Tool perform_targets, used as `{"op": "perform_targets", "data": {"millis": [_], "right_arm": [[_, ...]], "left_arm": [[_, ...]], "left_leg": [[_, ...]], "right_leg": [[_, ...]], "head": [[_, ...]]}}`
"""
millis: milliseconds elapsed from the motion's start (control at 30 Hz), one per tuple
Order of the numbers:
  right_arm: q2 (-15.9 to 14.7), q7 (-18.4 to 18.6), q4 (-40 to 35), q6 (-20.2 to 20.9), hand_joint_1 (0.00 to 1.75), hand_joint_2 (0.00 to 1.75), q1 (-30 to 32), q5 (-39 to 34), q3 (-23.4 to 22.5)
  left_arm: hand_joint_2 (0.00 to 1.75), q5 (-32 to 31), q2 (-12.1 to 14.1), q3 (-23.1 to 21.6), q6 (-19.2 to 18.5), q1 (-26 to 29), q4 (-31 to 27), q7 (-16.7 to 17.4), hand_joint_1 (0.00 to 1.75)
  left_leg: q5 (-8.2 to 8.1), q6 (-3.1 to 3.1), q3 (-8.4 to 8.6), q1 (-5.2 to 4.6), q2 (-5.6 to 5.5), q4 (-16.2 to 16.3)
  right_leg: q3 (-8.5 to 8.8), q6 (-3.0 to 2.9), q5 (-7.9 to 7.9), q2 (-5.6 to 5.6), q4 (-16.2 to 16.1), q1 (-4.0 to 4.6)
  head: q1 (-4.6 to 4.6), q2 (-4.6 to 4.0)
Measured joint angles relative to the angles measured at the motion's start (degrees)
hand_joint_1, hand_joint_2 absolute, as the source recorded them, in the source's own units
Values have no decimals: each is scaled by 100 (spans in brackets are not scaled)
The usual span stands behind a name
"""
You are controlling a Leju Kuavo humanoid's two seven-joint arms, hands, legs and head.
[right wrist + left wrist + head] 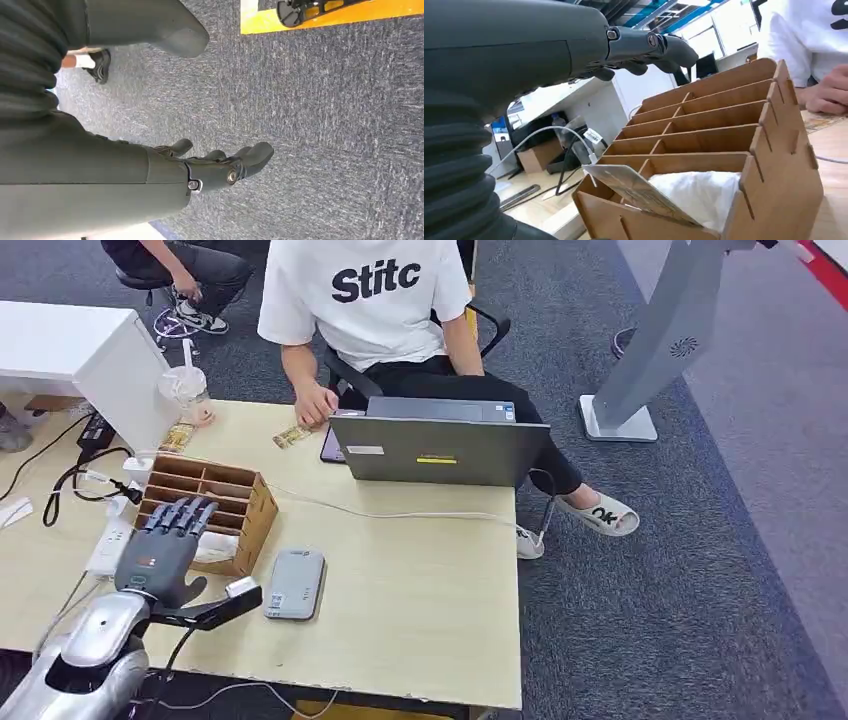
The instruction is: Pass the card to the sensor for recognition and then transmit it.
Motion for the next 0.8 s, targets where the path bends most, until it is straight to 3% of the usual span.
{"op": "perform_targets", "data": {"millis": [167,333,733,767,800], "right_arm": [[0,0,0,2,0,175,0,29,-24],[0,0,0,0,0,175,1,50,-50],[0,0,0,-4,0,175,2,99,-120],[0,0,0,-9,0,175,2,99,-129],[0,0,0,-9,0,175,2,98,-136]], "left_arm": [[175,-29,-53,2,0,-2,134,-7,0],[175,-70,-70,9,-232,-1,300,-140,0],[175,-134,59,26,-514,-2,396,-105,0],[175,-134,63,28,-520,-2,400,-105,10],[175,-134,65,28,-522,-3,400,-105,37]], "left_leg": [[0,0,0,0,0,0],[0,0,0,0,0,0],[0,0,-1,1,-1,0],[0,0,-1,0,-1,0],[0,0,0,0,-1,0]], "right_leg": [[1,0,0,0,0,0],[3,0,0,0,0,0],[2,0,0,-1,0,0],[3,0,0,-1,0,0],[2,0,0,-1,0,0]], "head": [[2,0],[2,0],[2,0],[0,0],[2,0]]}}
